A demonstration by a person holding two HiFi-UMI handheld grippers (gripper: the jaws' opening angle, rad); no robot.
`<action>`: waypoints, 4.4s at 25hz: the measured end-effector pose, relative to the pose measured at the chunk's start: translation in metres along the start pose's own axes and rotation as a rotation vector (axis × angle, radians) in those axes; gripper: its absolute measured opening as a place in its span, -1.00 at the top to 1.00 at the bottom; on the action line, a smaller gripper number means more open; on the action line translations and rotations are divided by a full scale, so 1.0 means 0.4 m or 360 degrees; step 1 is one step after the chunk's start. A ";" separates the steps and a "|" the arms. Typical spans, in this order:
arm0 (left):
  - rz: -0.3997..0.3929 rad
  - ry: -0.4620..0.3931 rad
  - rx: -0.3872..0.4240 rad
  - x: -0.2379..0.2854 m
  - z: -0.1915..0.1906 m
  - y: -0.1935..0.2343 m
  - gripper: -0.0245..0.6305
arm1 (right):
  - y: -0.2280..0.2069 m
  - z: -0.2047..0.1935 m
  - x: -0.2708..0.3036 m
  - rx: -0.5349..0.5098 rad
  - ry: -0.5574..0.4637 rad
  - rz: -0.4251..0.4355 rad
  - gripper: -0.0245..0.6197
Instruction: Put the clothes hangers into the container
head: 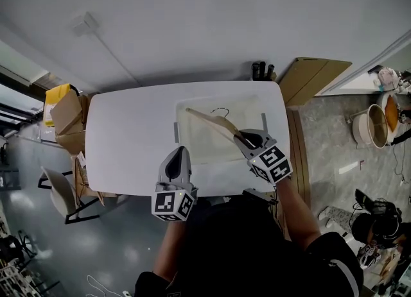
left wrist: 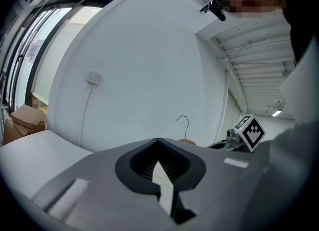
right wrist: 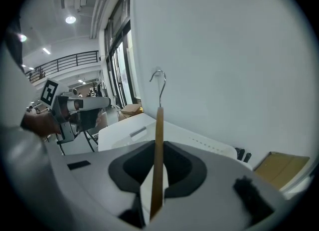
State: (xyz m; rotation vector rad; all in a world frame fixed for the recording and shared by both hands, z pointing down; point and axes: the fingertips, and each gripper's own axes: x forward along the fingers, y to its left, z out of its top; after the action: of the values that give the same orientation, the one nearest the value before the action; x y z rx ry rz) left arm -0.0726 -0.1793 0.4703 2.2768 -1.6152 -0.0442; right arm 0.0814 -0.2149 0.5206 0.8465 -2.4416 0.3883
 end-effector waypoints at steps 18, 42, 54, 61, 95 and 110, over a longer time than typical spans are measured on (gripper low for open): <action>-0.0018 0.0025 -0.0009 0.027 -0.006 -0.004 0.91 | -0.022 -0.031 0.091 -0.0042 0.0186 0.0059 0.73; 0.0000 0.0074 -0.0027 0.052 -0.020 0.044 0.91 | -0.057 -0.074 0.212 -0.0063 0.0382 0.0097 0.73; 0.0023 0.0085 -0.0035 0.046 -0.028 0.067 0.91 | -0.068 -0.089 0.250 -0.0051 0.0417 0.0108 0.73; 0.0016 0.0086 -0.0038 0.035 -0.029 0.064 0.91 | -0.066 -0.101 0.249 -0.0038 0.0426 0.0099 0.73; 0.0040 0.0066 -0.0026 -0.003 -0.034 0.056 0.91 | -0.109 -0.091 0.257 -0.0112 0.0408 0.0002 0.68; 0.0018 0.0058 -0.0036 0.001 -0.031 0.049 0.91 | -0.127 -0.098 0.263 -0.0138 0.0442 -0.0045 0.57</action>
State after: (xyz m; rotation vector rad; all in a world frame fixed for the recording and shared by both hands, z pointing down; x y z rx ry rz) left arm -0.0875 -0.1821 0.4880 2.2388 -1.6012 -0.0181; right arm 0.0587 -0.2886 0.6167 0.7364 -2.1715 0.3610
